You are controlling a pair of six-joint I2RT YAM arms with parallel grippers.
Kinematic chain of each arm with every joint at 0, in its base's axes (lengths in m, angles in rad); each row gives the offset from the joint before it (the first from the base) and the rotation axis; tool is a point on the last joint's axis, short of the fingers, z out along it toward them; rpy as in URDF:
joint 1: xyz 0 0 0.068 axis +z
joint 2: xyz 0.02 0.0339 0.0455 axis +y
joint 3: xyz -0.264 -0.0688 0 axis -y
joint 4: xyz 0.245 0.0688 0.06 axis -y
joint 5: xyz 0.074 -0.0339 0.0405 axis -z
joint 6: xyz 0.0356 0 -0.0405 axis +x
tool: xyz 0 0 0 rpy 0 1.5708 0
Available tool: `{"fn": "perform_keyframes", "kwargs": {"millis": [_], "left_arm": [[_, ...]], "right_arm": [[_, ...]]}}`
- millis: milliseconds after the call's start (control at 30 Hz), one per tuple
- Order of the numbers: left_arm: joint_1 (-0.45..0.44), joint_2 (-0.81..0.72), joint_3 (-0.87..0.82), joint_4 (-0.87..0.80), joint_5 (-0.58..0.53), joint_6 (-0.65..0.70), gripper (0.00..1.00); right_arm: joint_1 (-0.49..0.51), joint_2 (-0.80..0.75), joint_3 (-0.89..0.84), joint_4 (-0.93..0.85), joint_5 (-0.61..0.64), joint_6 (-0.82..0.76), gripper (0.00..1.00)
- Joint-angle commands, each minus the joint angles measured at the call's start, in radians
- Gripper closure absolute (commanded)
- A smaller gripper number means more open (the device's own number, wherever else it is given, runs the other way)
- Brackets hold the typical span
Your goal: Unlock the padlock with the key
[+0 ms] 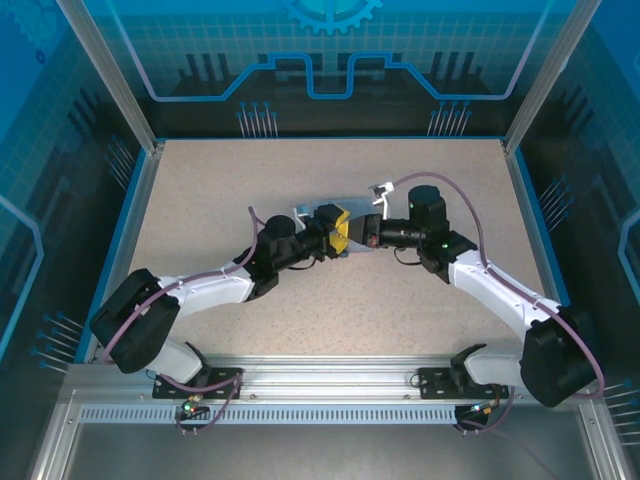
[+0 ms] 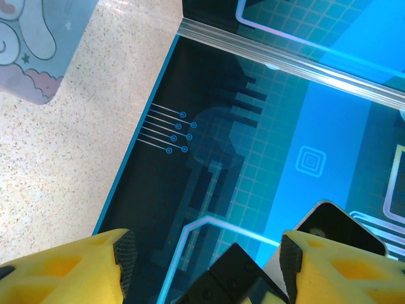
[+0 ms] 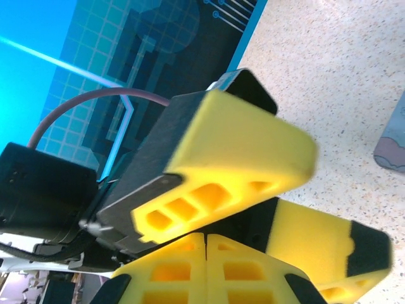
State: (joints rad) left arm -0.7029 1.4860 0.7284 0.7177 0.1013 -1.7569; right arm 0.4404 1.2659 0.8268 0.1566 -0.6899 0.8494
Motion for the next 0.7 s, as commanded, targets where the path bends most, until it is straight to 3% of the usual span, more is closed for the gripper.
{"fn": "perform_keyframes", "kwargs": {"millis": [0, 333, 667], "left_arm": [[-0.012, 0.007, -0.004, 0.073, -0.011, -0.021, 0.38], [-0.018, -0.005, 0.004, 0.053, -0.035, -0.016, 0.43], [-0.019, -0.013, -0.004, 0.055, -0.064, 0.000, 0.60]], "right_arm": [[-0.029, 0.011, -0.033, 0.038, 0.009, 0.004, 1.00], [-0.072, -0.015, -0.105, 0.056, 0.010, 0.009, 1.00], [-0.094, -0.052, -0.130, 0.029, 0.012, 0.002, 1.00]]}}
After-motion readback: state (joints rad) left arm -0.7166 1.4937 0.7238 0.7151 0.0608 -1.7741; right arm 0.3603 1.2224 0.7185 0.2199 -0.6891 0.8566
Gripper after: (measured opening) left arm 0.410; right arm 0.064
